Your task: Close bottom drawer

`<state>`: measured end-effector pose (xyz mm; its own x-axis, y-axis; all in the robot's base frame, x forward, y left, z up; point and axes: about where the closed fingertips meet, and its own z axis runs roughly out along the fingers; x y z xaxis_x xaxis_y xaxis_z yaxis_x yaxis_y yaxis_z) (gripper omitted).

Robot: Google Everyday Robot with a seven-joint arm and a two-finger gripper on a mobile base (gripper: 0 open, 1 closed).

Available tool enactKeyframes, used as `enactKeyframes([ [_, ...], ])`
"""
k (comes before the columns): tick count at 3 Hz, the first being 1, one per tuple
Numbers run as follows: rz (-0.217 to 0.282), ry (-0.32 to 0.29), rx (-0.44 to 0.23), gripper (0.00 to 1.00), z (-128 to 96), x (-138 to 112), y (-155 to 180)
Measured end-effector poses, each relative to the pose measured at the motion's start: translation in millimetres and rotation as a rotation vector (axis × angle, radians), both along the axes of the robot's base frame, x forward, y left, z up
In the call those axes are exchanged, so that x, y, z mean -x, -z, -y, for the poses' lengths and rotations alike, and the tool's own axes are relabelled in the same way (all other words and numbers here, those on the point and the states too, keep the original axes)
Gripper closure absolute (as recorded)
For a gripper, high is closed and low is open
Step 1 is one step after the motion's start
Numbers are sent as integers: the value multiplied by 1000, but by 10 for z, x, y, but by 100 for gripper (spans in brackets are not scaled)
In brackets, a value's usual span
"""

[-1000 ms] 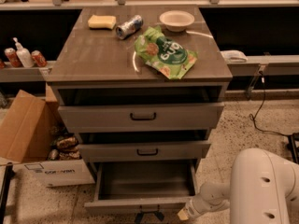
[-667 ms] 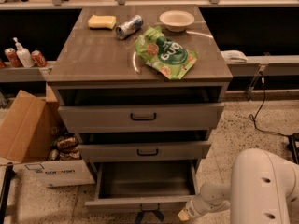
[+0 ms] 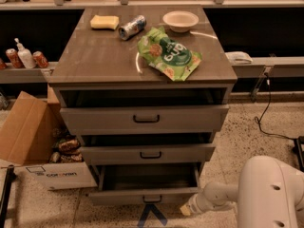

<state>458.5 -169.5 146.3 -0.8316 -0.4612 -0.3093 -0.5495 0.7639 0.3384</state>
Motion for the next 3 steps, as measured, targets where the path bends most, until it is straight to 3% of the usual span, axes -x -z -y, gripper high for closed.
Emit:
enactKeyframes([
  [1, 119, 34, -7, 100, -35, -595, -41],
  [2, 119, 34, -7, 100, -33, -595, -42],
  [3, 178, 39, -19, 100, -99, -972, -92],
])
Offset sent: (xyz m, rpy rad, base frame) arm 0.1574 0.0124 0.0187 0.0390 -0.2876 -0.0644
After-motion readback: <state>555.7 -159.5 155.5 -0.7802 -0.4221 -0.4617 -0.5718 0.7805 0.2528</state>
